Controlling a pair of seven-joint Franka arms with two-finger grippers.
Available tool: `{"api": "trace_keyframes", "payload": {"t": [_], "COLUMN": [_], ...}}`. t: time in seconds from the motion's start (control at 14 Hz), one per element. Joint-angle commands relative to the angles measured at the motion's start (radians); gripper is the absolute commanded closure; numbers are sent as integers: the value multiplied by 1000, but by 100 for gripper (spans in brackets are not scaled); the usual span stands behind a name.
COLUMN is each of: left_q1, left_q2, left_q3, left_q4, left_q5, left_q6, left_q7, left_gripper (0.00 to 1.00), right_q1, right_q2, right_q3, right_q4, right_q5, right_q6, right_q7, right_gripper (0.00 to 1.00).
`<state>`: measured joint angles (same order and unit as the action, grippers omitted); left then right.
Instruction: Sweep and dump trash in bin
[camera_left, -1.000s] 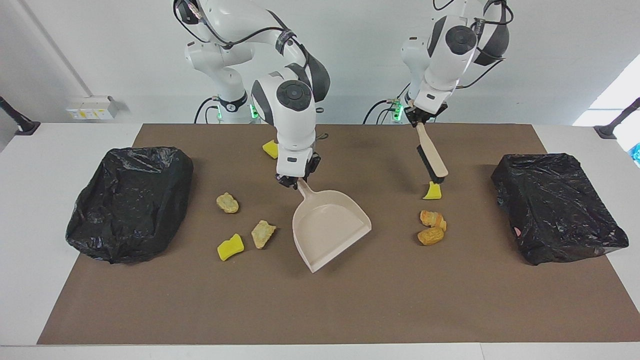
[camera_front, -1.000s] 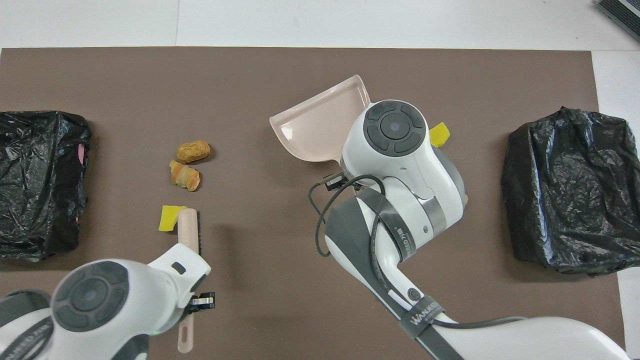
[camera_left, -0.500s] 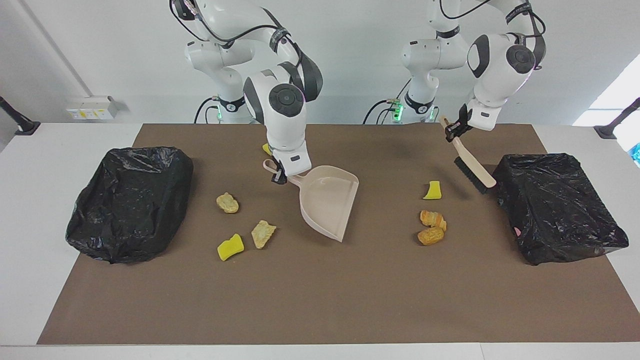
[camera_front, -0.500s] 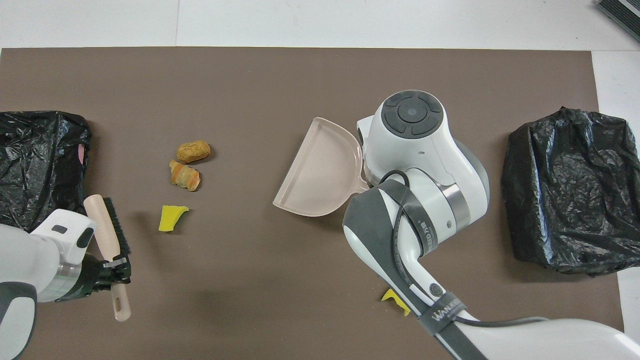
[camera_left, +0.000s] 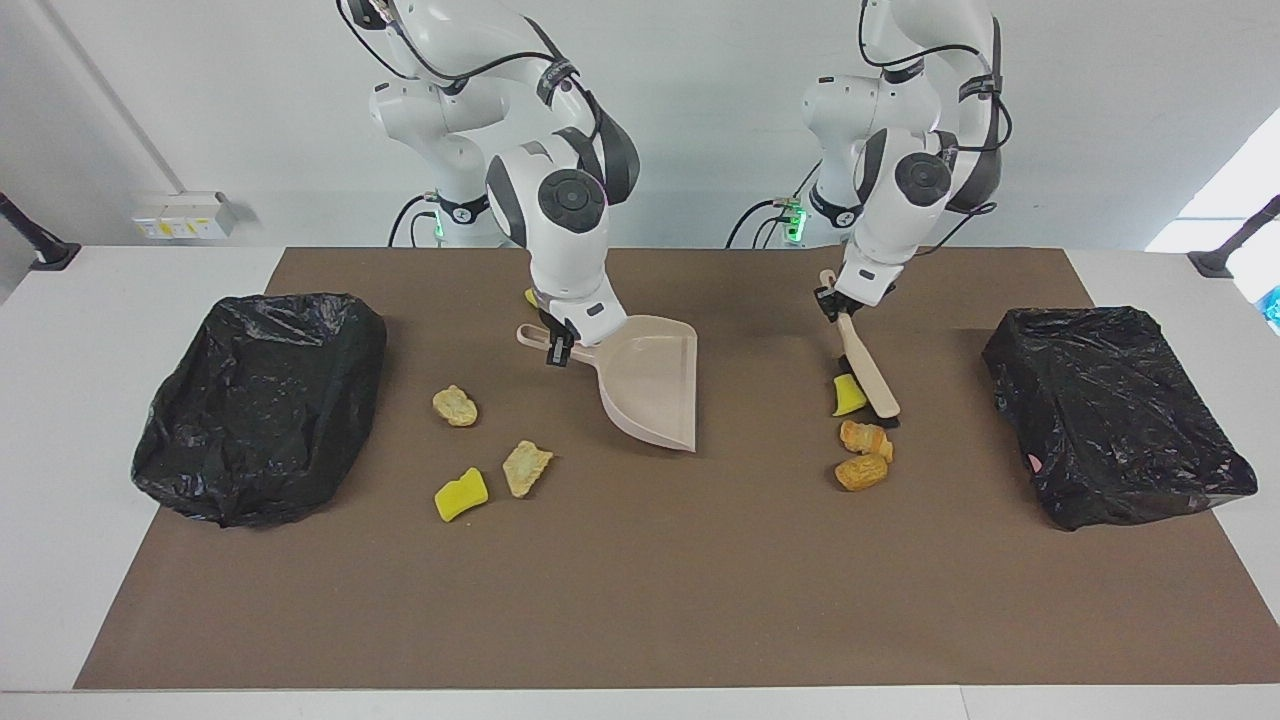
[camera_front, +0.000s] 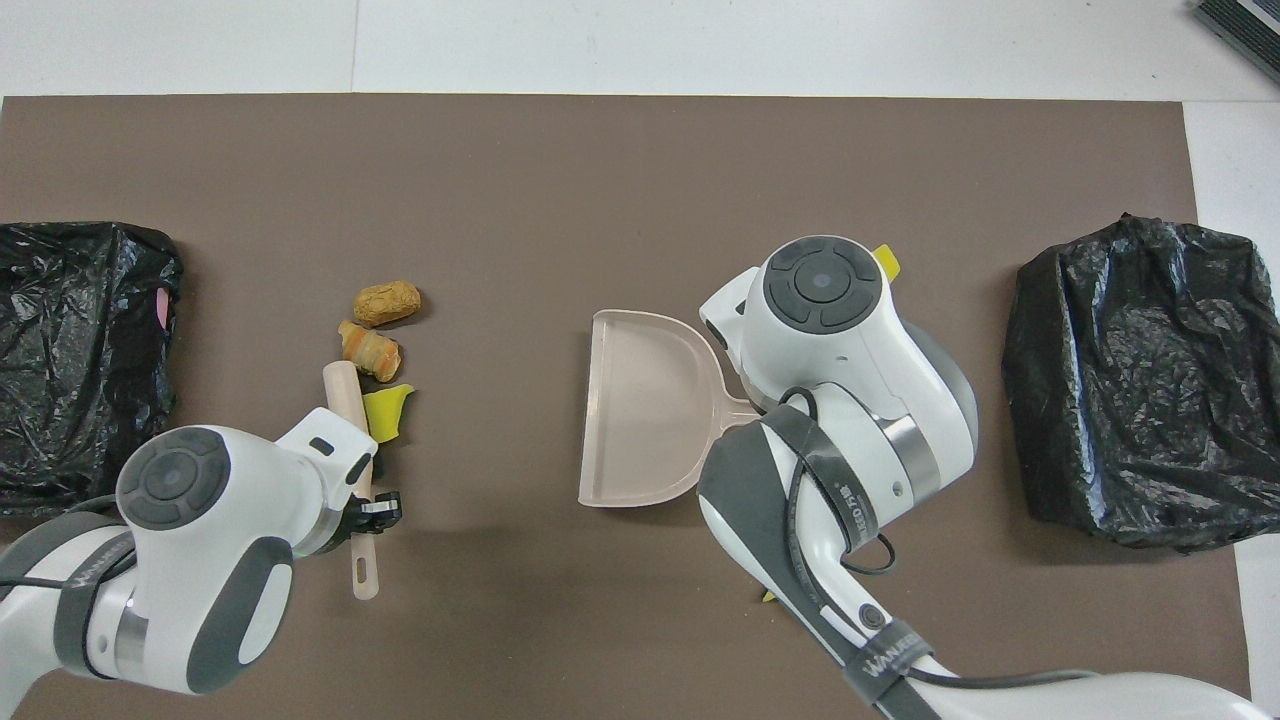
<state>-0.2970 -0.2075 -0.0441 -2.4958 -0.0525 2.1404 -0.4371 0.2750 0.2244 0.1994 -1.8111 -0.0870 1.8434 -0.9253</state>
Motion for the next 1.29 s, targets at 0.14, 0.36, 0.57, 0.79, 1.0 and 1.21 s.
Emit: {"api": "trace_keyframes", "payload": {"t": [0.14,0.36,0.57,0.79,1.0,1.21], "left_q1": [-207,-322,-340,-216,-38,71], "left_q2": [27,46,39,45,60,91], "left_q3": [10,10,13,18,23,23], "left_q4": [29,84,174,313,314,324], "left_q5": [-45,-145,-145,-145,-75,2], "left_q6": [32,27,-26,-227,-221,-119], "left_q7": [-11,-53,-94,-95,-66,99], "left_gripper": [100,100,100,100,100,100], "right_q1": [-20,-20,-19,-19,-19,-19], "right_q2": [-54,-53,-53,-47,-42,-43], "right_q3": [6,5,5,6,6,6], "right_q4": [-109,-142,-175,-192,-221,-221], "right_q5": [-10,-10,-10,-28,-28,-28], "right_q6": [109,163,212,243,287,287], "right_q7": [-67,-69,-69,-67,-69,-67], "right_gripper": [100,100,100,100,100,100]}}
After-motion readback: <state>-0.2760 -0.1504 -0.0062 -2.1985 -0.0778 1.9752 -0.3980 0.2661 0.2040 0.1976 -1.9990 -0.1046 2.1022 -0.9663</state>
